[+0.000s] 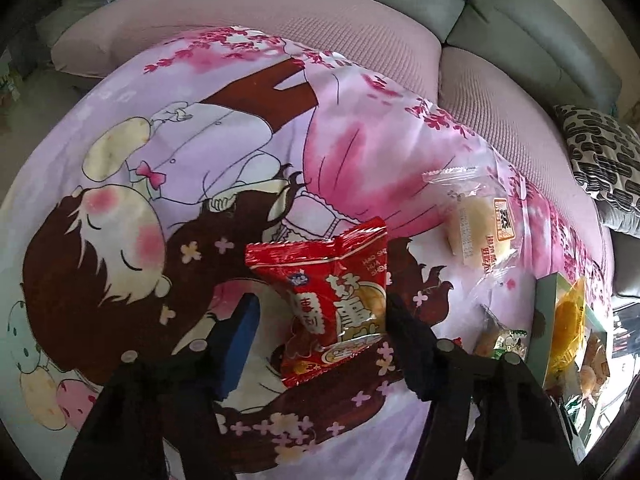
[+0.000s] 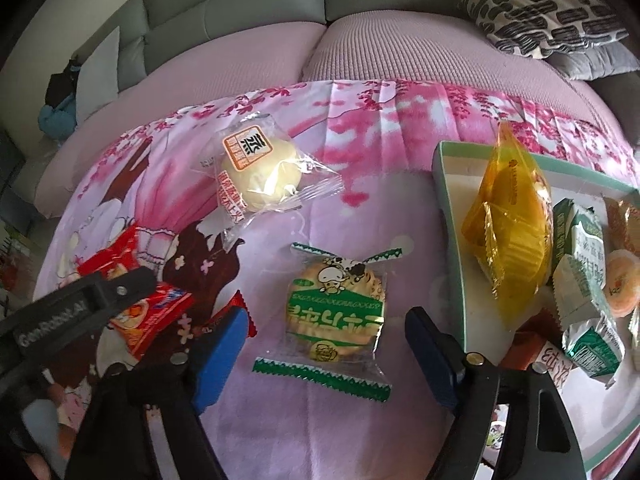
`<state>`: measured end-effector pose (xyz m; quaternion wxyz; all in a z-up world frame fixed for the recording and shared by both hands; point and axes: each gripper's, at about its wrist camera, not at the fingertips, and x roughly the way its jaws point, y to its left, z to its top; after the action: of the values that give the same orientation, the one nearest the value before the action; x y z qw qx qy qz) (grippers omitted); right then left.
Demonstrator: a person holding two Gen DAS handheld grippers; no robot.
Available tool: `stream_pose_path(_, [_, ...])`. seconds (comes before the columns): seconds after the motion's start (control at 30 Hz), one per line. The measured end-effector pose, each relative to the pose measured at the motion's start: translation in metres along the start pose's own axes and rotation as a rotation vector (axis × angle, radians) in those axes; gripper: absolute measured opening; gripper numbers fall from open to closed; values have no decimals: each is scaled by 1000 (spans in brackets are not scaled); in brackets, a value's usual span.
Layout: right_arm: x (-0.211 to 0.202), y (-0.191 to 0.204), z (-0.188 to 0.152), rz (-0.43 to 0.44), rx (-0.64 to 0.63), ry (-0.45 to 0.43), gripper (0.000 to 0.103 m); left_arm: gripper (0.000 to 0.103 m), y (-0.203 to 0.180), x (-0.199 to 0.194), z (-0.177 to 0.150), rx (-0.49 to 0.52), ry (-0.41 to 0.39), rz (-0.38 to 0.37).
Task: Organize snacks
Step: 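Grasp the red snack bag with the left tool while the right tool grasps the green-wrapped biscuit, then carry the red bag and green biscuit over the tray and open both tools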
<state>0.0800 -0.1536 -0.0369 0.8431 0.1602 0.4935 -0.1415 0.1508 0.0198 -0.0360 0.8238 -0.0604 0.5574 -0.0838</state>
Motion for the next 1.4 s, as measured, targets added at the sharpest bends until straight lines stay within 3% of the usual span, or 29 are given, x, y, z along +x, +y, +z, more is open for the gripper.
stream_pose_path(0.1, [1,1,0,-44,-22,-6,70,63,-2,0,-1,5,2,0])
stream_pose_path(0.3, [2,-7,0,-36,2,3,54,50,-9,-1,0,22,-6,0])
stream_pose_path(0.4, [1,-11,1,-24,16,4,53,44,-11,-3,0,28,-11,9])
stream_pose_path(0.63, [-11,-15,5,-9,31,-18,53,42,-11,-13,0,31,-39,12])
stream_pose_path(1.4, [-91,-28,19,13,69,-145,53,41,-32,-88,1,97,-208,-57])
